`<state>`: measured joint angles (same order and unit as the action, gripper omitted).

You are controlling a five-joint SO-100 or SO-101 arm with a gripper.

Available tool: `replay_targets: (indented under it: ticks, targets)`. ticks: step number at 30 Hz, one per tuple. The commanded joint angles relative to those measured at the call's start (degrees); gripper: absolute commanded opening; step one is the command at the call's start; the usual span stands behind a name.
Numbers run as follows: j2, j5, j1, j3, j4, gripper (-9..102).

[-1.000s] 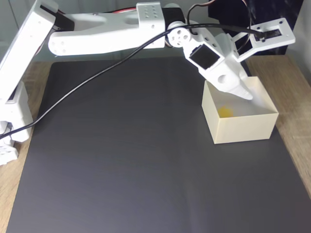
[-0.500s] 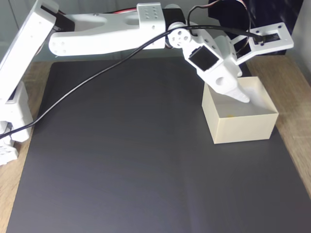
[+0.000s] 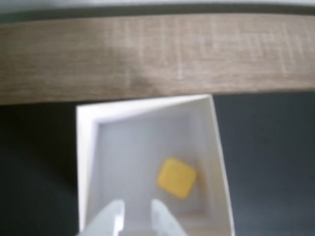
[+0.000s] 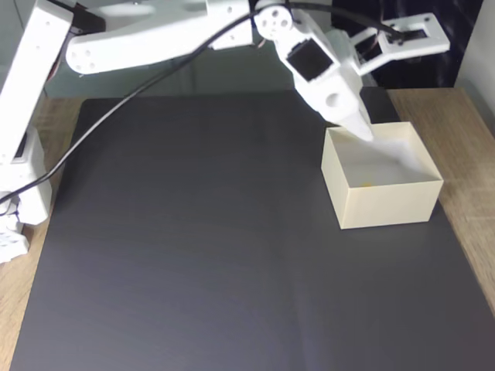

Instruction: Grasp a cube block and put it in the white box.

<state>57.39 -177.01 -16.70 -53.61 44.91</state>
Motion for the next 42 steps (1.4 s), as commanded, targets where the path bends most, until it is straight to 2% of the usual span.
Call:
replay_targets:
  ticks: [1, 10, 16, 29, 42]
  targets:
    - [6.06, 0.35, 1.32, 2.11, 2.2, 4]
    - [16.26, 0.18, 2.99, -3.08, 6.77, 0]
    - [30.5, 0.62, 4.13, -17.05, 6.33, 0]
    - [66.71, 1.14, 6.24, -60.12, -2.55, 0]
    - [88.51, 1.76, 5.71, -89.47, -12.3, 0]
